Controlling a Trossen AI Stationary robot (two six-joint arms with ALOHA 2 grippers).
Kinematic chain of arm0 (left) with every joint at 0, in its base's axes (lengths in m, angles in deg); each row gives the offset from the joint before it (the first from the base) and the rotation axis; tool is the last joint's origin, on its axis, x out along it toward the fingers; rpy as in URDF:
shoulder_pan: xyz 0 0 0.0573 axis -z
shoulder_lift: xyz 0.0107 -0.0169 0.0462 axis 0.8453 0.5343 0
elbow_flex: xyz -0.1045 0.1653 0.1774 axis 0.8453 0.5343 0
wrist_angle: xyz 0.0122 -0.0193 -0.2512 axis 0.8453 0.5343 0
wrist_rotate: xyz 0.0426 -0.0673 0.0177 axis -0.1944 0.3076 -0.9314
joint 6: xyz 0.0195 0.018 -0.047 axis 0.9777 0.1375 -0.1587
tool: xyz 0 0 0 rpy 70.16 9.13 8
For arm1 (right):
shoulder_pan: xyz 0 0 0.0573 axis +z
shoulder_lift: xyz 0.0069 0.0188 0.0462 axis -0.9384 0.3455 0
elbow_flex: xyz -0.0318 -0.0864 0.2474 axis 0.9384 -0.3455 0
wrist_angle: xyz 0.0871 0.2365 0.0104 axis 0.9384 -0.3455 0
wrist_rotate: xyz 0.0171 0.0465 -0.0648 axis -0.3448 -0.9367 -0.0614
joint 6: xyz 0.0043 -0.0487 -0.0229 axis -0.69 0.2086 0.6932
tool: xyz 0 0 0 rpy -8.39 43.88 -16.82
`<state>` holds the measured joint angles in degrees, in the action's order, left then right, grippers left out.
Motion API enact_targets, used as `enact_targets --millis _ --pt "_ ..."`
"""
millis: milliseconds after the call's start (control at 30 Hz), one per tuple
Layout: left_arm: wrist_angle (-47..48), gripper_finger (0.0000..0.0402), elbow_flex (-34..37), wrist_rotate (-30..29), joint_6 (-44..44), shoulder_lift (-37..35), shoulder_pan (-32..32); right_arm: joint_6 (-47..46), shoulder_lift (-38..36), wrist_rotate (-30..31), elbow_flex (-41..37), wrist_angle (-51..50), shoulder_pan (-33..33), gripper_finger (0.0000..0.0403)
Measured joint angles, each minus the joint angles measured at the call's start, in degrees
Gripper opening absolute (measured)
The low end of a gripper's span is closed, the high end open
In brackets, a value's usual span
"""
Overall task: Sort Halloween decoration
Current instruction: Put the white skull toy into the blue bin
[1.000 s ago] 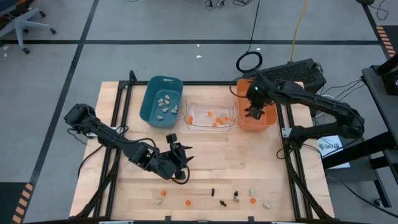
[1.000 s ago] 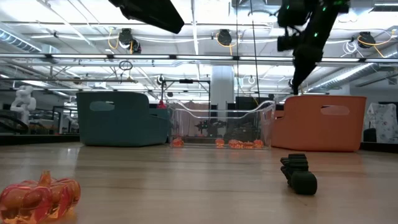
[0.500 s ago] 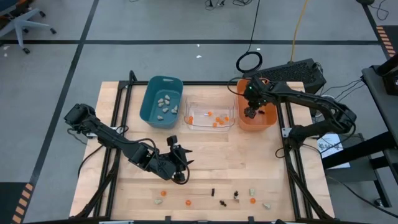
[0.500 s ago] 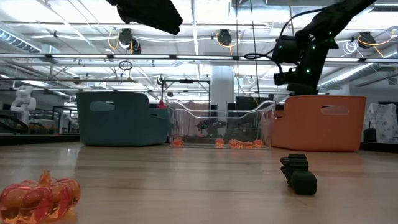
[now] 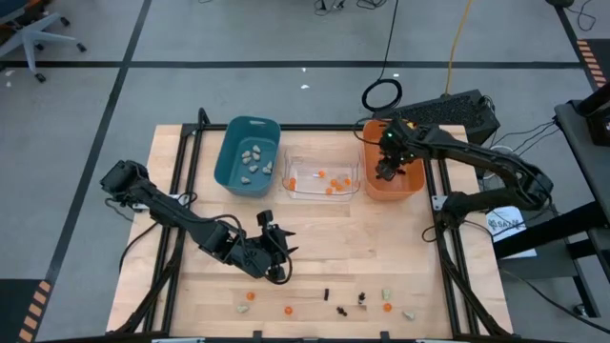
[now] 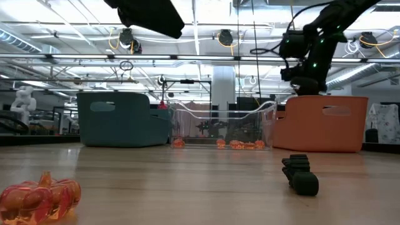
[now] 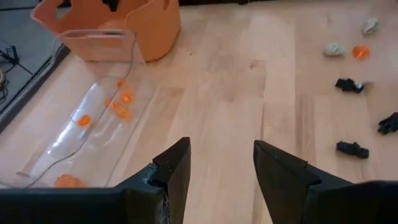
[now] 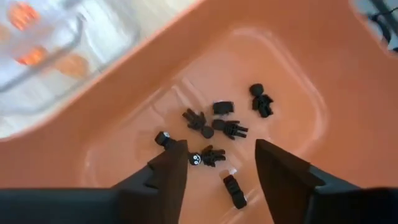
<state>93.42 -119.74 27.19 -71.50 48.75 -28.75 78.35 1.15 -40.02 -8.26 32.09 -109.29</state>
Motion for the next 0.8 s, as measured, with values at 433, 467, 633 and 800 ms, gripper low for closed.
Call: enact_targets --millis 433,467,633,800 --pt "-1.35 0.0173 0.02 0.48 0.04 1.74 0.07 -9.32 -23.20 -3.39 0.00 -0.96 18.02 0.0188" --pt "-1.34 0.0173 0.02 0.48 0.04 1.74 0.07 -10.59 -24.39 -3.36 0.00 -1.07 20.43 0.0188" --pt "-2.14 0.0173 0.02 0.49 -0.06 1.74 0.04 -16.19 -25.97 -3.24 0.00 -1.21 33.80 0.0188" --pt "-2.44 0.0173 0.02 0.50 -2.93 1.74 0.46 -22.08 -22.31 -1.20 0.00 -1.21 47.40 0.0187"
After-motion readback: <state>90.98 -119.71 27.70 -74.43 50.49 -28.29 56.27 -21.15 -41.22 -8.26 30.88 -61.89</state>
